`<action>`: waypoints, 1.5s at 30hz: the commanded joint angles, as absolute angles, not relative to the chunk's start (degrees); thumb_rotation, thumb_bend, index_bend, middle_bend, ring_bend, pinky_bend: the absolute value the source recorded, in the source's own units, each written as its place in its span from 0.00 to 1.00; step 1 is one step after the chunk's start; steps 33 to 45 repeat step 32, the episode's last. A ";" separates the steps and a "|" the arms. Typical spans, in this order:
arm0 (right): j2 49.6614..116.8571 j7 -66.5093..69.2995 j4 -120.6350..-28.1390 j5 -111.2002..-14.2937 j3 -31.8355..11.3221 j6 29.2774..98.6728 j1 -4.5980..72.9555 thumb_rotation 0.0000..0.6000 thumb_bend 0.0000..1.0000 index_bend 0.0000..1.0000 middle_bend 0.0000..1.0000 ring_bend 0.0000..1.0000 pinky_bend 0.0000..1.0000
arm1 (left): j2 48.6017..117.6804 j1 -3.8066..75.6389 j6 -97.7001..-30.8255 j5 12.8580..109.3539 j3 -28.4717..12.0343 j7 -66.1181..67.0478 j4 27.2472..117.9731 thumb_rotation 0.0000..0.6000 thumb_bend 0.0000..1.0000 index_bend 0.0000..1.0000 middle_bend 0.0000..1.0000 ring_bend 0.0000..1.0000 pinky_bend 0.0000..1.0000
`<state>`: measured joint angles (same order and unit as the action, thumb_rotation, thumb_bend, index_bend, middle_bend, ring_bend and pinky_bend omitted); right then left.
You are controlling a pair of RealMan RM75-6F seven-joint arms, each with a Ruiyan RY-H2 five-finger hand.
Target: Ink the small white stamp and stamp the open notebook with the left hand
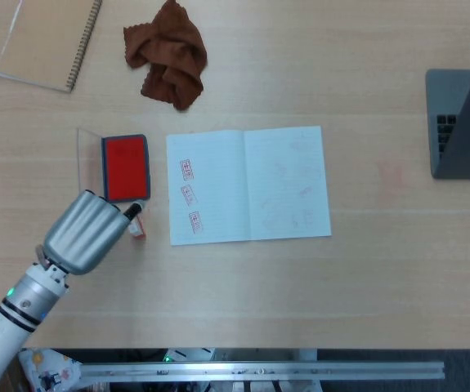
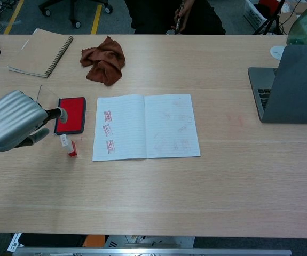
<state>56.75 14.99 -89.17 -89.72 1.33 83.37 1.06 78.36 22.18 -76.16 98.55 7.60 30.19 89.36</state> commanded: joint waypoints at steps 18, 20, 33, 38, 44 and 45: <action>57.69 10.02 -90.79 -89.27 0.02 83.13 2.21 1.00 0.35 0.32 0.38 0.19 0.26 | 68.93 9.23 -91.34 84.59 0.44 14.19 93.12 1.00 0.34 0.26 0.35 0.30 0.35; 57.90 8.84 -91.22 -89.34 -0.05 82.98 2.43 1.00 0.35 0.32 0.38 0.19 0.26 | 68.93 7.94 -92.46 84.01 0.25 12.77 92.50 1.00 0.34 0.25 0.33 0.28 0.34; 58.27 6.25 -93.60 -91.62 -0.21 83.35 3.62 1.00 0.35 0.32 0.38 0.19 0.26 | 68.13 2.23 -95.00 83.24 1.73 11.87 92.12 1.00 0.34 0.25 0.30 0.28 0.28; 58.27 6.25 -93.60 -91.62 -0.21 83.35 3.62 1.00 0.35 0.32 0.38 0.19 0.26 | 68.13 2.23 -95.00 83.24 1.73 11.87 92.12 1.00 0.34 0.25 0.30 0.28 0.28; 58.27 6.25 -93.60 -91.62 -0.21 83.35 3.62 1.00 0.35 0.32 0.38 0.19 0.26 | 68.13 2.23 -95.00 83.24 1.73 11.87 92.12 1.00 0.34 0.25 0.30 0.28 0.28; 58.27 6.25 -93.60 -91.62 -0.21 83.35 3.62 1.00 0.35 0.32 0.38 0.19 0.26 | 68.13 2.23 -95.00 83.24 1.73 11.87 92.12 1.00 0.34 0.25 0.30 0.28 0.28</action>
